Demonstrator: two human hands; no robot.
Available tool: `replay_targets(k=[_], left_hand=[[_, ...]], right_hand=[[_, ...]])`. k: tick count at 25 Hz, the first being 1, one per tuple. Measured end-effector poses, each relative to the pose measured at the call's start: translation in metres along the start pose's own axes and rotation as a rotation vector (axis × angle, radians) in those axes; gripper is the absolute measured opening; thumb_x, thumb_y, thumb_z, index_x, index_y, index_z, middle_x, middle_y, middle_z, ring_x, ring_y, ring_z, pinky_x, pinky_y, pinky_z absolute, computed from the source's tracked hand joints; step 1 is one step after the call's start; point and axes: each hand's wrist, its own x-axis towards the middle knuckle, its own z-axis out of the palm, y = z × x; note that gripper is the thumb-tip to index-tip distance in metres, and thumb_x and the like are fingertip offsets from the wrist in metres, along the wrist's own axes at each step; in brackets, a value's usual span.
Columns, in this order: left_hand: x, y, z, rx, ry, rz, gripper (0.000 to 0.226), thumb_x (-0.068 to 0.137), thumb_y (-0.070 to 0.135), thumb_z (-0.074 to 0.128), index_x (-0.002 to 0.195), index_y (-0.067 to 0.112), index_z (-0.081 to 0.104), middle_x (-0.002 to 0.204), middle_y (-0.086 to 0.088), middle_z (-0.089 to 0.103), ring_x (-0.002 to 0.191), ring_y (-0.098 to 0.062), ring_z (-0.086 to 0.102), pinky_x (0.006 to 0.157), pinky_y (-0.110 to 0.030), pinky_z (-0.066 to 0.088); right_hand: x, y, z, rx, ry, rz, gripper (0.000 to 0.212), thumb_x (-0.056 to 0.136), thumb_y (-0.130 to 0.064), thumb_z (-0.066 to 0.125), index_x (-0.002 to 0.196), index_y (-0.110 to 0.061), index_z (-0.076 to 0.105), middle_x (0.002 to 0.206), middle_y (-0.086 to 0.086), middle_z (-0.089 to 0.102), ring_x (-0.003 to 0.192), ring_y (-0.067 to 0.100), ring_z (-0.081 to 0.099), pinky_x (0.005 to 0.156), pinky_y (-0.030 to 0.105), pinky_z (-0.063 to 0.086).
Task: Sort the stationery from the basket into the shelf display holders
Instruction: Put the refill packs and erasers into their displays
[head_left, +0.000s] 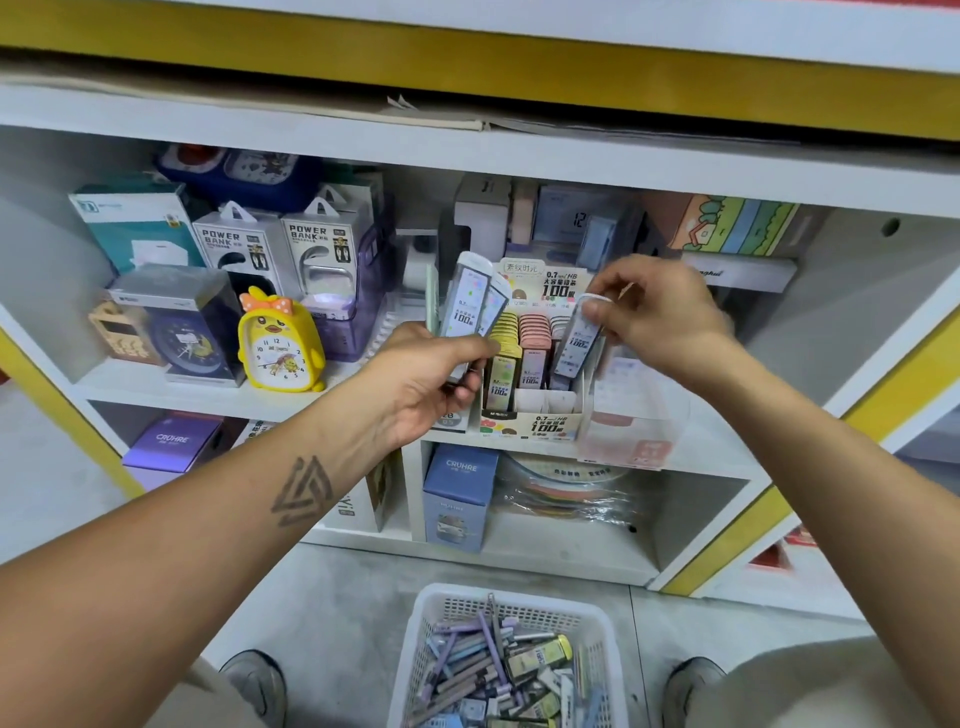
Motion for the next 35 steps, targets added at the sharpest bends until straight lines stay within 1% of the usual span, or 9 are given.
replay_targets(k=[3, 9, 11, 14, 19, 24, 27, 30, 35], left_hand=[[0.001, -0.004, 0.004, -0.018, -0.099, -0.043, 0.025, 0.077, 0.001, 0.077, 0.095, 0.003, 0.060, 0.065, -0.007, 0.053, 0.043, -0.011, 0.040, 0.035, -0.016, 0.026], [0.001, -0.010, 0.010, 0.015, -0.172, -0.051, 0.030, 0.078, 0.011, 0.079, 0.102, 0.003, 0.062, 0.069, -0.007, 0.053, 0.045, -0.011, 0.041, 0.035, -0.016, 0.027], [0.002, -0.011, 0.010, 0.016, -0.172, -0.057, 0.031, 0.079, 0.017, 0.079, 0.102, 0.005, 0.062, 0.069, -0.007, 0.053, 0.047, -0.011, 0.041, 0.035, -0.017, 0.028], [0.000, -0.011, 0.011, 0.010, -0.189, -0.053, 0.024, 0.082, 0.023, 0.077, 0.093, 0.007, 0.063, 0.068, -0.008, 0.054, 0.048, -0.013, 0.043, 0.036, -0.018, 0.030], [-0.006, -0.008, 0.012, 0.014, -0.249, -0.020, 0.029, 0.087, 0.029, 0.072, 0.103, 0.005, 0.067, 0.081, -0.013, 0.070, 0.063, -0.026, 0.069, 0.047, -0.025, 0.051], [-0.002, -0.006, 0.005, -0.077, -0.199, -0.011, 0.036, 0.091, 0.022, 0.068, 0.119, 0.001, 0.060, 0.103, -0.021, 0.072, 0.089, -0.037, 0.072, 0.067, -0.044, 0.060], [0.000, -0.007, 0.003, -0.029, -0.135, -0.001, 0.032, 0.090, 0.019, 0.069, 0.115, 0.000, 0.061, 0.089, -0.020, 0.072, 0.074, -0.031, 0.072, 0.058, -0.035, 0.058], [0.001, -0.007, 0.006, -0.011, -0.119, 0.002, 0.028, 0.089, 0.017, 0.070, 0.108, -0.001, 0.063, 0.072, -0.014, 0.068, 0.056, -0.021, 0.064, 0.045, -0.024, 0.049], [0.000, -0.011, 0.008, -0.038, -0.151, 0.002, 0.019, 0.090, 0.013, 0.069, 0.102, -0.001, 0.065, 0.076, -0.016, 0.067, 0.059, -0.024, 0.066, 0.052, -0.028, 0.055]], right_hand=[[-0.001, 0.006, 0.009, -0.256, -0.015, -0.132, 0.010, 0.091, -0.021, 0.073, 0.100, -0.018, 0.070, 0.090, -0.007, 0.060, 0.082, 0.016, 0.058, 0.074, 0.028, 0.044], [-0.007, 0.008, 0.022, -0.422, -0.102, -0.226, 0.014, 0.096, -0.010, 0.061, 0.104, -0.010, 0.072, 0.100, 0.004, 0.069, 0.092, 0.026, 0.063, 0.082, 0.039, 0.052], [-0.005, -0.003, 0.023, -0.153, -0.054, -0.078, 0.015, 0.097, -0.011, 0.062, 0.103, -0.015, 0.075, 0.090, -0.003, 0.071, 0.080, 0.018, 0.065, 0.072, 0.031, 0.050], [-0.006, -0.023, 0.025, 0.505, -0.161, 0.183, 0.009, 0.096, -0.012, 0.066, 0.102, -0.015, 0.071, 0.075, 0.000, 0.073, 0.064, 0.017, 0.067, 0.056, 0.030, 0.050], [-0.007, -0.031, 0.026, 0.630, -0.121, 0.211, 0.005, 0.091, -0.002, 0.069, 0.096, -0.003, 0.067, 0.066, 0.005, 0.068, 0.052, 0.014, 0.056, 0.051, 0.023, 0.046], [-0.001, -0.021, 0.006, 0.396, 0.045, 0.186, 0.010, 0.093, -0.006, 0.068, 0.088, -0.015, 0.068, 0.074, 0.005, 0.069, 0.056, 0.011, 0.056, 0.054, 0.024, 0.048], [0.000, -0.011, -0.001, 0.122, 0.081, 0.086, 0.008, 0.092, -0.012, 0.070, 0.091, -0.020, 0.068, 0.082, 0.004, 0.067, 0.069, 0.014, 0.056, 0.067, 0.029, 0.051], [-0.002, -0.004, -0.001, -0.112, 0.095, 0.015, 0.005, 0.093, -0.023, 0.070, 0.096, -0.026, 0.068, 0.081, -0.008, 0.065, 0.072, 0.010, 0.057, 0.062, 0.023, 0.044], [-0.006, 0.001, 0.014, -0.305, -0.028, -0.063, 0.012, 0.095, -0.031, 0.065, 0.105, -0.025, 0.070, 0.097, 0.000, 0.072, 0.089, 0.026, 0.065, 0.080, 0.038, 0.054]])
